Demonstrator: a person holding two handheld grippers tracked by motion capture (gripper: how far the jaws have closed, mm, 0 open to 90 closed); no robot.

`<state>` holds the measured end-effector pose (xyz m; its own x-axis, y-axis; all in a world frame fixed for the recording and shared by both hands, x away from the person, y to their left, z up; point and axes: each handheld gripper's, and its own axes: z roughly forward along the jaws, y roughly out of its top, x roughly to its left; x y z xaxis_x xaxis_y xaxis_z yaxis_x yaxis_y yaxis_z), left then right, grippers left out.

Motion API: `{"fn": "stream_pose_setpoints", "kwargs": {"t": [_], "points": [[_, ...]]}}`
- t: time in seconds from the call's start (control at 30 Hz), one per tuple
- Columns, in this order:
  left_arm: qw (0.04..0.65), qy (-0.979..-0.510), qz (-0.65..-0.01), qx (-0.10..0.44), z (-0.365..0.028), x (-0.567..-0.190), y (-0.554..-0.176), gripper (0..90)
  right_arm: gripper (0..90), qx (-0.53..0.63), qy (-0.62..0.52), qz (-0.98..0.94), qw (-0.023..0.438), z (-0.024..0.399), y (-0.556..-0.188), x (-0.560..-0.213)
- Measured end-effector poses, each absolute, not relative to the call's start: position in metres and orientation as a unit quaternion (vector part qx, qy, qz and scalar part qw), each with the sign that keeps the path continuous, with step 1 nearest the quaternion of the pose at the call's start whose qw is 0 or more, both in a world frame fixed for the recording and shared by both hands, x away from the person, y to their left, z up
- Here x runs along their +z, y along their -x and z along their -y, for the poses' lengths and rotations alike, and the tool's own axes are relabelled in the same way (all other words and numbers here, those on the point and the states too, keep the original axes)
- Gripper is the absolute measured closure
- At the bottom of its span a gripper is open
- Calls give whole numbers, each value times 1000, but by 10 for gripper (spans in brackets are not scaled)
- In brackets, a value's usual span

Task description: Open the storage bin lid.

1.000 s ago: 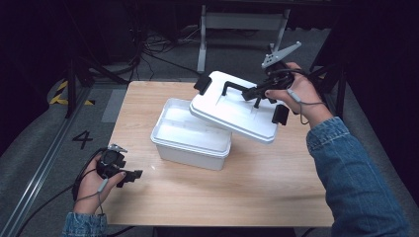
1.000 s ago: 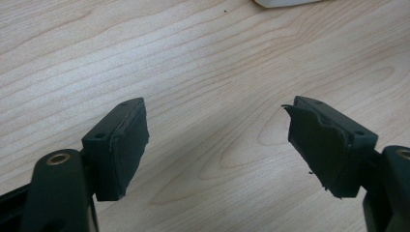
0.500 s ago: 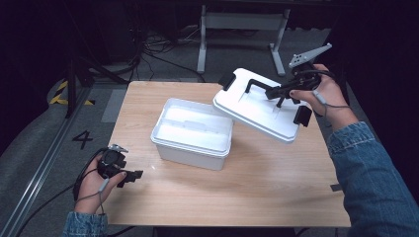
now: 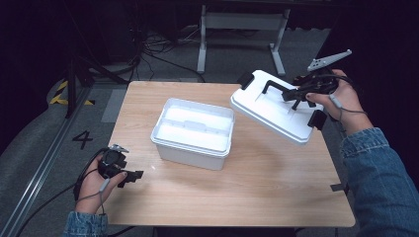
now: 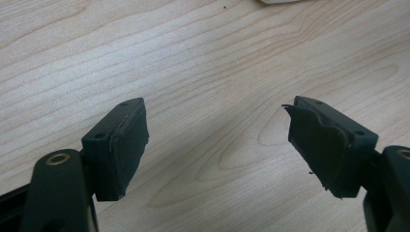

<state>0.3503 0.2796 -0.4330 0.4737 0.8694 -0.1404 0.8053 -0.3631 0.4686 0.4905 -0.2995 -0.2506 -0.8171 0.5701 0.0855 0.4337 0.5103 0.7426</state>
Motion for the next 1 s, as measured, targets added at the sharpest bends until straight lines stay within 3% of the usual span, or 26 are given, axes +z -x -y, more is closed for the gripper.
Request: {"fn": "stream_pose_setpoints", "kwargs": {"t": [0.43, 1.0], "points": [[242, -826, -506, 62, -279, -433, -351, 229, 846, 391, -336, -853, 81, 332, -495, -287], [239, -825, -508, 60, -278, -436, -351, 229, 845, 371, -360, -852, 77, 344, -500, -343]]}}
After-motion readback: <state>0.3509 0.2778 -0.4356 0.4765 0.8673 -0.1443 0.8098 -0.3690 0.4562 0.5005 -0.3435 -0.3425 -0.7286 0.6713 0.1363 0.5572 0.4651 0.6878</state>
